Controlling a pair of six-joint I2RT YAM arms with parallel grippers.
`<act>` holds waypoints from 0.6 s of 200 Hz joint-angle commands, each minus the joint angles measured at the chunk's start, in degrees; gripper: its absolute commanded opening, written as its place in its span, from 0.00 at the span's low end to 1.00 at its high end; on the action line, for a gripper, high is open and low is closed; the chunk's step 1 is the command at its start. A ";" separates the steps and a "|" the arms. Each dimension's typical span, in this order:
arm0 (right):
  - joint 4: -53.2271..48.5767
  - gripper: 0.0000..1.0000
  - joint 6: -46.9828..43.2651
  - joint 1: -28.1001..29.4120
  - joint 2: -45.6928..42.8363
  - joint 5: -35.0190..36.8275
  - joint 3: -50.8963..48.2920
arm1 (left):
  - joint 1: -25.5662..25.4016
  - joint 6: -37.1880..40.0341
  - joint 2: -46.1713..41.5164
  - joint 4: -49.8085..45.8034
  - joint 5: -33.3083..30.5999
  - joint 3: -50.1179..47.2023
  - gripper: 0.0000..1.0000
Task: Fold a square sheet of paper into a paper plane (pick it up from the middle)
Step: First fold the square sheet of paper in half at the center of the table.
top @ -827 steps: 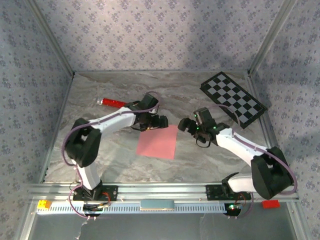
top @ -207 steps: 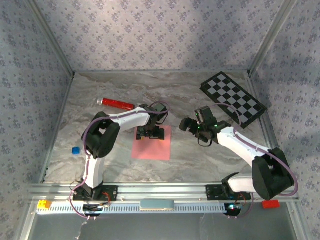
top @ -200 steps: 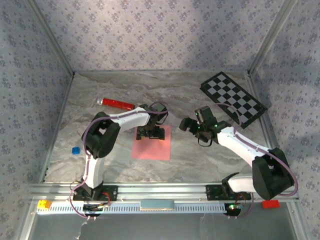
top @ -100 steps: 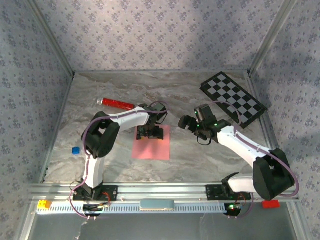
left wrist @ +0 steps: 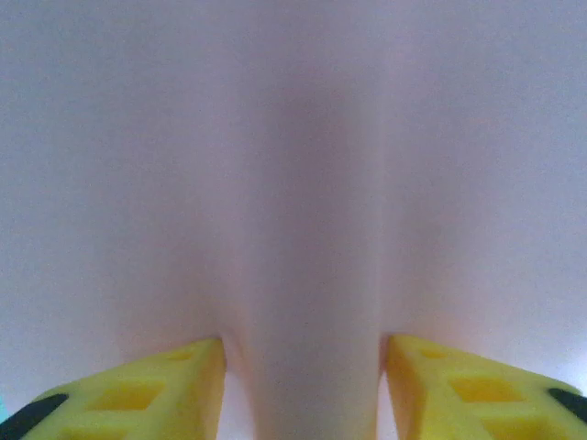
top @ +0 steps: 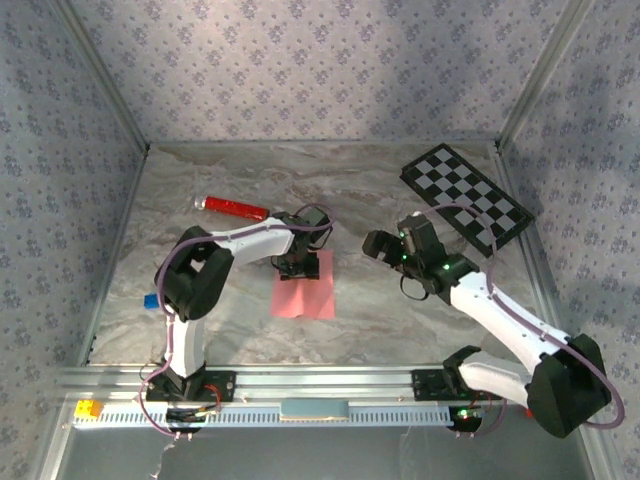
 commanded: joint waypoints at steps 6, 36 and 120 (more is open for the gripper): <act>0.11 1.00 -1.32 -0.31 -3.42 4.56 -2.29 | -0.34 0.07 -4.62 2.92 1.68 -1.36 0.44; -2.03 0.99 2.10 -2.11 -5.29 6.95 -3.62 | -0.21 -0.39 -11.21 8.28 2.25 -4.00 0.40; 2.68 1.00 -0.40 -16.43 -9.14 -14.58 -9.94 | 5.09 -9.02 -19.00 35.30 23.98 -15.01 0.37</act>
